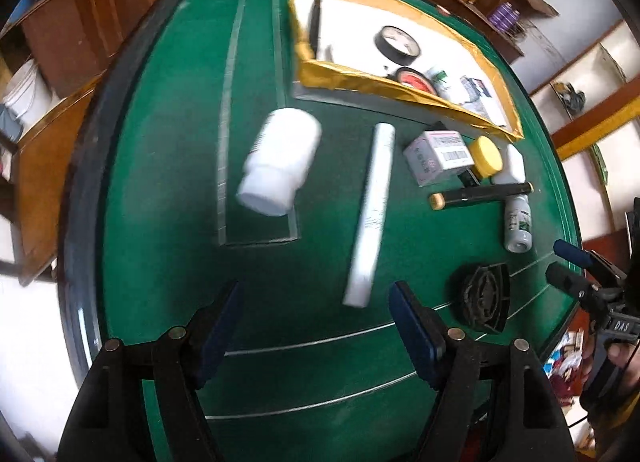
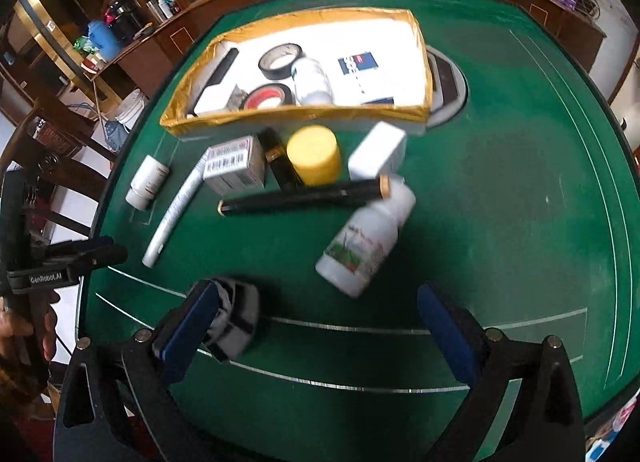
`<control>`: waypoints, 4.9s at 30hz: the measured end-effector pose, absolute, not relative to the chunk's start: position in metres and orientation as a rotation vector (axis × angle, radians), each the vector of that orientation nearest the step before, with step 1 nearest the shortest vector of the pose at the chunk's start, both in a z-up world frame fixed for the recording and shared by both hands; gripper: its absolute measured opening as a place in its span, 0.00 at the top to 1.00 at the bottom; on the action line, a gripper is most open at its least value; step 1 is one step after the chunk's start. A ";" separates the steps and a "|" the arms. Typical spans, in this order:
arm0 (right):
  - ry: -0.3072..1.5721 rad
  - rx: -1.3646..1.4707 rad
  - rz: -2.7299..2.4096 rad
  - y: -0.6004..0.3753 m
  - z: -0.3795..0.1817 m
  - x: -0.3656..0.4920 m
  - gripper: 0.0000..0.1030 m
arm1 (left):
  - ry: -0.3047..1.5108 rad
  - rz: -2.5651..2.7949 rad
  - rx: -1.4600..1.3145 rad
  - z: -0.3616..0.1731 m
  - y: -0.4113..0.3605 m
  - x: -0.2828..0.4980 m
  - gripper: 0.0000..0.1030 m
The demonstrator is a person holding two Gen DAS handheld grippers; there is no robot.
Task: Organize rigid objects
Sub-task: 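Grasp the white marker with the left gripper while the right grasps the white green-labelled bottle, then lift the white bottle with the right gripper while the left holds the white marker, then carry the white marker and bottle over the tray, lowering the marker with the left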
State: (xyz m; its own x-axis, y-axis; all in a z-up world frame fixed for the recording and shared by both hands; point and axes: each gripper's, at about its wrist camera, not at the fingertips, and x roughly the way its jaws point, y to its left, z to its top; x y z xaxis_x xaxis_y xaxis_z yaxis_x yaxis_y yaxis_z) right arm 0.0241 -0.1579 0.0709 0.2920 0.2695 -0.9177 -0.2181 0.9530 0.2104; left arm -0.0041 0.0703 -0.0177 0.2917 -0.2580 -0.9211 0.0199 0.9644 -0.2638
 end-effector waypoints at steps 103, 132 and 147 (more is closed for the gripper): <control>1.321 0.010 0.142 -0.206 0.056 0.070 0.68 | 1.230 -0.300 -0.088 0.009 0.018 0.046 0.87; 1.210 -0.006 0.219 -0.197 0.096 0.114 0.68 | 1.128 -0.293 -0.136 0.052 0.012 0.109 0.87; 1.167 -0.018 0.307 -0.175 0.105 0.152 0.68 | 1.130 -0.205 -0.226 0.047 0.044 0.150 0.87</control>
State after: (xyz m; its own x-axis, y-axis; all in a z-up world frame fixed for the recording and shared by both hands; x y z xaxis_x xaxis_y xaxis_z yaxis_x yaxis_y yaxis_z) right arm 0.1517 -0.1750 0.1046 0.3561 0.2282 -0.9062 -0.2465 0.9583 0.1445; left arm 0.1503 0.0438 0.0472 0.4124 -0.2754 -0.8683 0.0475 0.9584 -0.2815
